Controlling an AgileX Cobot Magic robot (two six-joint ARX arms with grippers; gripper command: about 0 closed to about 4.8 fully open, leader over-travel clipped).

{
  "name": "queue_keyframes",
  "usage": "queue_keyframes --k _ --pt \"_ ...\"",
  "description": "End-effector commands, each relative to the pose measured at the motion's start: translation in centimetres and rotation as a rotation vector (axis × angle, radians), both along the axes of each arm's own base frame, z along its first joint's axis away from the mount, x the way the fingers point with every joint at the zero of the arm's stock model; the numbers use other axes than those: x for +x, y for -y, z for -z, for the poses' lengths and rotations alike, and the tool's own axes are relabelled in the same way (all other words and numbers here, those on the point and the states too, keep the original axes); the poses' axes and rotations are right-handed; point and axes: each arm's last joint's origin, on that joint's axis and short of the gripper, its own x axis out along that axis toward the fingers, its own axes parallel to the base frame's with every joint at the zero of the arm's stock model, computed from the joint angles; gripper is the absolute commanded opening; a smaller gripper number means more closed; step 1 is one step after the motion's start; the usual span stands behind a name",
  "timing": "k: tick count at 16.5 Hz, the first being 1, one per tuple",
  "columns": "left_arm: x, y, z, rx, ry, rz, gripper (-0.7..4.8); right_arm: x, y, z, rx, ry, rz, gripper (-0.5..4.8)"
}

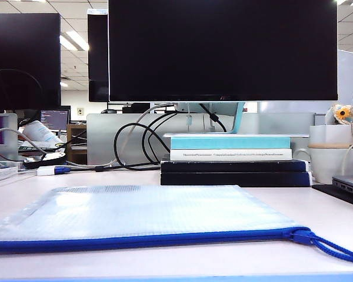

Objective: Pick up the transparent plastic file bag with a blue zipper and close its zipper.

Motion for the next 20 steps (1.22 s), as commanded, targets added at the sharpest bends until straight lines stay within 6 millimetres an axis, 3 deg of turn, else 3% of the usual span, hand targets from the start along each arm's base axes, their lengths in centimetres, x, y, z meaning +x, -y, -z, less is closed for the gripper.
queue_keyframes --k 1,3,5,9,11,14,20 --pt "0.1 0.0 0.9 -0.021 -0.003 0.016 -0.06 0.5 -0.2 0.8 0.070 0.087 -0.007 -0.01" --pt "0.2 0.3 2.0 -0.039 -0.002 0.031 -0.06 1.5 -0.5 3.9 0.012 0.038 -0.013 -0.01" --pt "0.3 0.6 2.2 -0.044 -0.010 0.051 -0.06 2.0 -0.1 5.4 -0.017 -0.015 0.021 -0.01" --pt "0.2 0.6 2.1 -0.055 0.000 0.054 -0.06 2.6 2.2 5.8 -0.054 -0.053 0.139 -0.01" --pt "0.3 0.6 2.8 -0.065 -0.023 0.059 -0.06 2.7 3.6 6.8 -0.044 -0.155 0.266 -0.01" --pt "0.4 0.4 4.4 -0.100 -0.068 0.021 -0.06 2.7 4.0 7.5 -0.002 -0.235 0.307 -0.01" --pt "-0.2 0.4 3.7 -0.196 -0.013 0.009 -0.06 2.6 4.2 7.5 0.010 -0.243 0.357 -0.01"
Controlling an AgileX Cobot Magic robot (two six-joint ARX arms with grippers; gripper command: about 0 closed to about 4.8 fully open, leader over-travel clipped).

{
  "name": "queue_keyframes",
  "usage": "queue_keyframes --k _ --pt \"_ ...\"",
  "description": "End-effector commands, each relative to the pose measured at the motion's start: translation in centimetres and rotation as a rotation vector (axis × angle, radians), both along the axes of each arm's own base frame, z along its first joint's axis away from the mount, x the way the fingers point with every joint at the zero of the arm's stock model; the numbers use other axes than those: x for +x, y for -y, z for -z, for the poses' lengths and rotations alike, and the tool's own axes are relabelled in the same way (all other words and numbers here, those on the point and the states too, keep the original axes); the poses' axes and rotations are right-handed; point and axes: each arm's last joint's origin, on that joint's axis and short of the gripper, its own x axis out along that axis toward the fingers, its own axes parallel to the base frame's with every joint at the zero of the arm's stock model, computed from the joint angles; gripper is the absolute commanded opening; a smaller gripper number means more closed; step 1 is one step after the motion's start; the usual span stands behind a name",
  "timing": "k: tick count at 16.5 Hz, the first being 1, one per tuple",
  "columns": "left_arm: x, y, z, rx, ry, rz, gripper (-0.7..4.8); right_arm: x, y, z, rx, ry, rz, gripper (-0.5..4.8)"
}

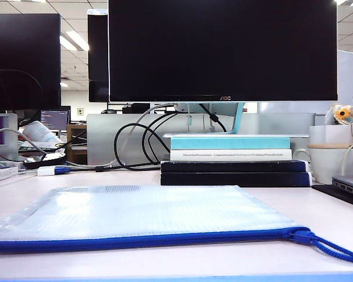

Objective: Pick up the transparent plastic file bag with a blue zipper and close its zipper.

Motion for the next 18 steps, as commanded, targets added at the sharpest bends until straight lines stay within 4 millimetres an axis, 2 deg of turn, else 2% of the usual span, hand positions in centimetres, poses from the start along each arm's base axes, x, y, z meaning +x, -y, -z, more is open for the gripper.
queue_keyframes --k 1,2,3,4,10,18 --pt "-0.2 -0.2 0.2 -0.030 -0.018 -0.098 -0.06 0.0 0.0 0.1 0.006 0.004 -0.001 -0.01" --pt "-0.4 -0.4 0.6 -0.031 -0.051 -0.156 -0.06 0.0 0.0 0.1 0.010 0.003 -0.002 -0.01" --pt "-0.8 -0.4 0.8 0.061 -0.041 -0.199 -0.06 0.0 0.0 0.1 0.012 0.003 -0.001 -0.01" --pt "-1.0 -0.7 1.8 0.087 -0.136 -0.323 -0.06 0.0 0.2 0.6 0.029 -0.042 0.057 -0.01" --pt "-1.2 -1.1 3.4 0.130 -0.314 -0.461 -0.06 -0.1 0.2 1.2 0.045 -0.102 0.063 -0.01" --pt "-1.2 -1.1 3.5 0.129 -0.316 -0.460 -0.06 0.0 -1.3 1.2 0.054 -0.115 -0.099 -0.01"
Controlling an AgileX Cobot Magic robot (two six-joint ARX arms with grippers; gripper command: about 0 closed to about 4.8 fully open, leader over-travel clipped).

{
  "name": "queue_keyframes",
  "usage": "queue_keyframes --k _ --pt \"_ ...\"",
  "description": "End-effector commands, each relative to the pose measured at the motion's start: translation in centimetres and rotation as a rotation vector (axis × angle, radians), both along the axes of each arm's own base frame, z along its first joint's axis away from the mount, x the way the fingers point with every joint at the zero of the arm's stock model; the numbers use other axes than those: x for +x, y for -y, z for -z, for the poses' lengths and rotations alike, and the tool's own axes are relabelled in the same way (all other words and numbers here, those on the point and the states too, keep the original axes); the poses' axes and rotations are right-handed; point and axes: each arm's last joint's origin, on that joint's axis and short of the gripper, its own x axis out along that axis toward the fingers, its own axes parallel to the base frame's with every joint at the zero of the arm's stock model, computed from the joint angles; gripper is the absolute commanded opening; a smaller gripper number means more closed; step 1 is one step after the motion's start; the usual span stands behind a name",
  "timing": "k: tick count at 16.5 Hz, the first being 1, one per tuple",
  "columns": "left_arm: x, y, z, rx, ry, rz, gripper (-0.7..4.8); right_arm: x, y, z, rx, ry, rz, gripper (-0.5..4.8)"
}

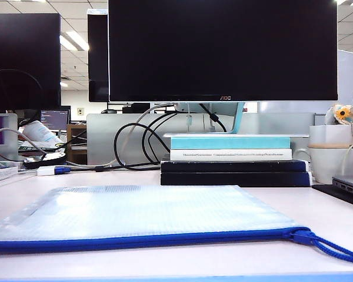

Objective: Pick up the transparent plastic file bag with a blue zipper and close its zipper.

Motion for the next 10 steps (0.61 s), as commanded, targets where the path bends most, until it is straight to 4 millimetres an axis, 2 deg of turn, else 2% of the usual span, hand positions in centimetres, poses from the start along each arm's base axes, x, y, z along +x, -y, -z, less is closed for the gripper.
queue_keyframes --k 1,4,10 --pt "0.00 0.02 0.01 0.000 0.003 0.005 -0.06 0.04 -0.40 0.05 0.002 0.010 -0.037 0.00" --pt "0.02 0.17 0.02 -0.262 0.040 0.013 -0.06 0.07 -0.35 -0.11 0.001 0.028 -0.021 0.00" --pt "0.02 0.16 0.02 -0.263 0.040 0.011 -0.06 0.06 -0.35 -0.12 0.000 0.029 -0.019 -0.01"
